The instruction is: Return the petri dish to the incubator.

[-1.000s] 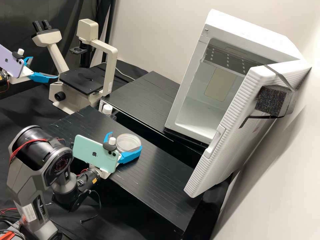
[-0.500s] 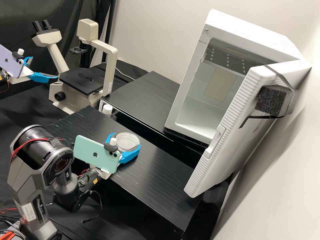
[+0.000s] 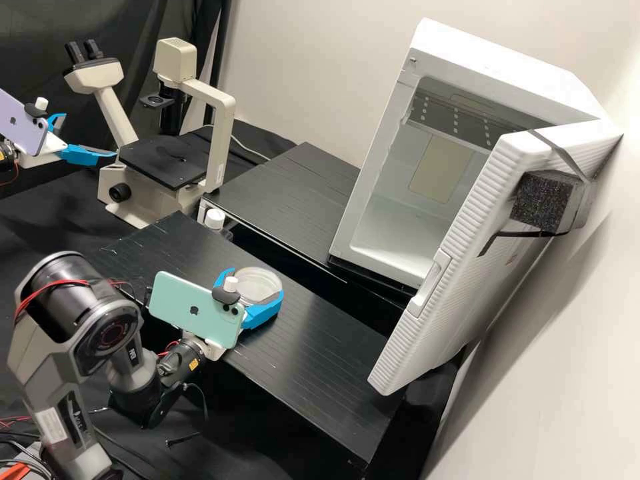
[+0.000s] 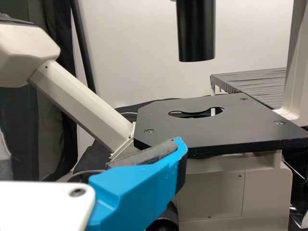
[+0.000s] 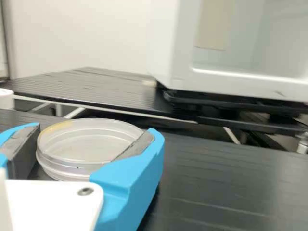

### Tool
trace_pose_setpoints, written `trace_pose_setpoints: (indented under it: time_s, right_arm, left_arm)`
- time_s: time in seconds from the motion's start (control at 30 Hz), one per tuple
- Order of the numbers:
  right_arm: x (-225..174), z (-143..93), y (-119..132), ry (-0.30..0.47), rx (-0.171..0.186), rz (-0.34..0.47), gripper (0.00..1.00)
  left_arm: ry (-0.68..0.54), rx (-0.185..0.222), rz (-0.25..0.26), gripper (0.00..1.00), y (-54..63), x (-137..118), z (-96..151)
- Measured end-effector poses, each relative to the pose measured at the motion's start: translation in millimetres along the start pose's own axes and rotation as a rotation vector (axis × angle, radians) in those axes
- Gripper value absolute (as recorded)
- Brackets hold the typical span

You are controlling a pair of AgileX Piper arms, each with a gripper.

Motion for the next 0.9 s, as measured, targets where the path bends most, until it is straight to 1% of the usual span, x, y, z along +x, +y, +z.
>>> trace_pose_setpoints:
  time_s: [0.07, 0.1, 0.2, 0.3, 0.37, 0.5, 0.57, 0.67, 0.77, 0.87, 0.9]
  right_arm:
    - [-4, 3, 9, -0.011, 0.007, 0.035, 0.0]
    - [-6, 6, 15, -0.028, 0.016, 0.065, 0.0]
    - [-11, 14, 25, -0.076, 0.036, 0.114, 0.0]
    - [-6, 18, 36, -0.098, 0.026, 0.153, 0.0]
    - [3, 22, 45, -0.105, 0.02, 0.179, 0.0]
    - [32, 31, 70, -0.112, 0.025, 0.264, 0.0]
    - [45, 36, 82, -0.118, 0.031, 0.308, 0.0]
    - [64, 42, 96, -0.133, 0.049, 0.364, 0.0]
    - [83, 42, 108, -0.131, 0.061, 0.397, 0.0]
    - [102, 40, 118, -0.124, 0.061, 0.414, 0.0]
    - [108, 40, 120, -0.124, 0.056, 0.418, 0.0]
  left_arm:
    - [0.0, 0.0, 0.0, 1.0, 0.0, 0, 0]
    - [0.0, 0.0, 0.0, 1.0, 0.0, 0, 0]
    - [0.0, 0.0, 0.0, 1.0, 0.0, 0, 0]
    - [0.0, 0.0, 0.0, 1.0, 0.0, 0, 0]
    - [0.0, 0.0, 0.0, 1.0, 0.0, 0, 0]
    - [0.0, 0.0, 0.0, 1.0, 0.0, 0, 0]
    - [0.0, 0.0, 0.0, 1.0, 0.0, 0, 0]
    - [0.0, 0.0, 0.0, 1.0, 0.0, 0, 0]
    - [0.0, 0.0, 0.0, 1.0, 0.0, 0, 0]
    - [0.0, 0.0, 0.0, 1.0, 0.0, 0, 0]
    - [0.0, 0.0, 0.0, 1.0, 0.0, 0, 0]
